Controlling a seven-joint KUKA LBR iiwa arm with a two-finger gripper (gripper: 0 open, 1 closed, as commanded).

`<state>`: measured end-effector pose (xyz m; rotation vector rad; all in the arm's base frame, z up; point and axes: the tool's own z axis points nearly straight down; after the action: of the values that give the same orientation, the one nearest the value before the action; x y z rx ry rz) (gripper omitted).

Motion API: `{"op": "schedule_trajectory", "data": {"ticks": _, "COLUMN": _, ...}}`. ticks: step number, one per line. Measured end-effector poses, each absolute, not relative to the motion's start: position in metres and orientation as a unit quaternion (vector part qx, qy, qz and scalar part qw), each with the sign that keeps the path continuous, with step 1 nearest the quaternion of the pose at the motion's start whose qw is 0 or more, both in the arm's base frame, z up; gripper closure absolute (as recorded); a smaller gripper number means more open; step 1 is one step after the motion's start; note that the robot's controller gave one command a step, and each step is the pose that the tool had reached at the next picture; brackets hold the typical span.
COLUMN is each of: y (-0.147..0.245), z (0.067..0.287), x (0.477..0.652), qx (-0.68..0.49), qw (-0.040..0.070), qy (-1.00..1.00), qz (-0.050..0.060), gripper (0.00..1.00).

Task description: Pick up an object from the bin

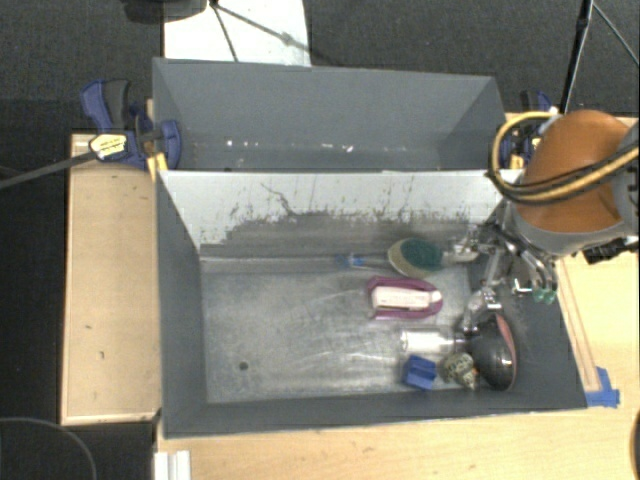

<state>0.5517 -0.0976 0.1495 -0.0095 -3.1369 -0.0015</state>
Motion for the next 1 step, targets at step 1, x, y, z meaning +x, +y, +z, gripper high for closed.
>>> {"op": "schedule_trajectory", "data": {"ticks": 1, "y": -0.0779, "z": 0.0887, "x": 0.5771, "qx": 0.139, "qw": -0.001, "qy": -0.990, "qz": 0.003, "gripper": 0.00}}
